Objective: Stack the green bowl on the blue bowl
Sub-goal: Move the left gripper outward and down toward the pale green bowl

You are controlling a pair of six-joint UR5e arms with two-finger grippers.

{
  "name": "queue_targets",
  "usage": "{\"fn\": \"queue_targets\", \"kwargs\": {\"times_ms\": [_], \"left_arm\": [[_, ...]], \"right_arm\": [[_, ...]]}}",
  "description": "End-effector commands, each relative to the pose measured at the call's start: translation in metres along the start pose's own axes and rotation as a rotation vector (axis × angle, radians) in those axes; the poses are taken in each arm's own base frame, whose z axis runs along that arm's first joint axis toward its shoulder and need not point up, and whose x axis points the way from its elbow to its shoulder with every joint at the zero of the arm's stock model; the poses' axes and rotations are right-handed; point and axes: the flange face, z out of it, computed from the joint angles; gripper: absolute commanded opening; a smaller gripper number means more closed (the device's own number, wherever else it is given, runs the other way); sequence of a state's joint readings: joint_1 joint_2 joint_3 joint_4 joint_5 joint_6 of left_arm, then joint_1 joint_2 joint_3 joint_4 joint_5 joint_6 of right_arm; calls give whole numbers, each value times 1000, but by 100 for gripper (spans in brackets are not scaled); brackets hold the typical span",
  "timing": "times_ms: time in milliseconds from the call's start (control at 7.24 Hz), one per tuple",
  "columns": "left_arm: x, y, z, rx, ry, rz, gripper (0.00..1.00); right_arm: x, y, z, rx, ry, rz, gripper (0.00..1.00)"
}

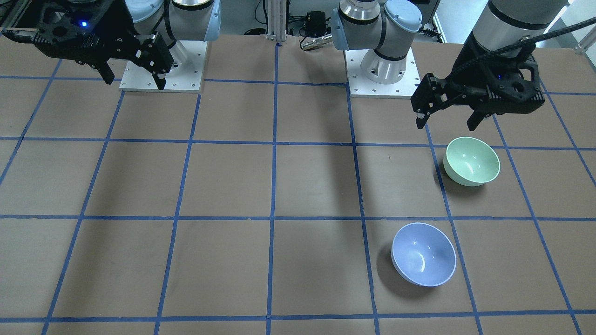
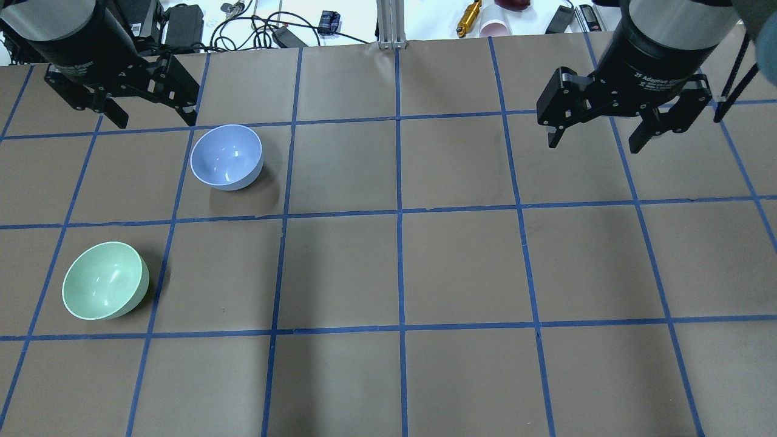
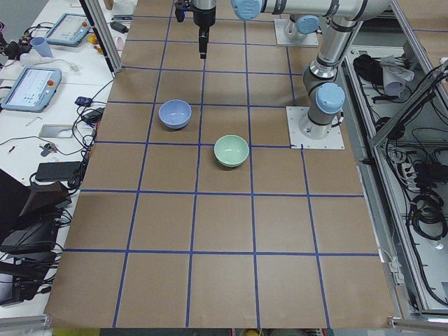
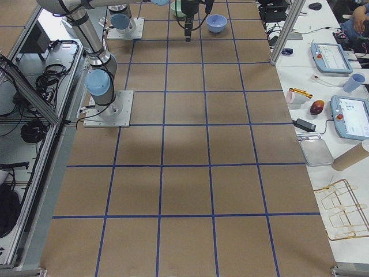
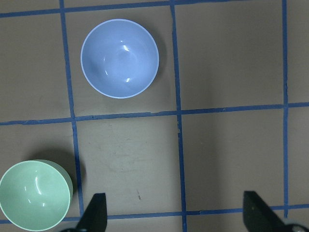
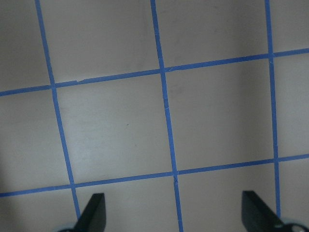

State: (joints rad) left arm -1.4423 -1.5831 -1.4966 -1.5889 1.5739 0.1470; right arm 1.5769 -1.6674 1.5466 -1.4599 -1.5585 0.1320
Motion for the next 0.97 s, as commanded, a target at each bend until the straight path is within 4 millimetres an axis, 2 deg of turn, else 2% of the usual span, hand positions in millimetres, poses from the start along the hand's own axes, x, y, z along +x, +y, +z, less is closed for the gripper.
{"fn": "queue_targets", "kwargs": {"times_ms": [0,138,276,553,829], "left_arm": [[-53,2,27,-49,4,20,100],[-99,9,46,-82,21,-12,100],[-131,17,60,-108,35,12,100],[-164,28,77,-123,52,70,100],[-221,50,121,-110,69,37,100]], "right_arm": [[0,0,1,-2,0,0,100],[0,0,0,-1,0,0,100],[0,0,1,-1,0,0,100],[0,0,0,1,0,0,100],[0,0,1,-2,0,0,100]]}}
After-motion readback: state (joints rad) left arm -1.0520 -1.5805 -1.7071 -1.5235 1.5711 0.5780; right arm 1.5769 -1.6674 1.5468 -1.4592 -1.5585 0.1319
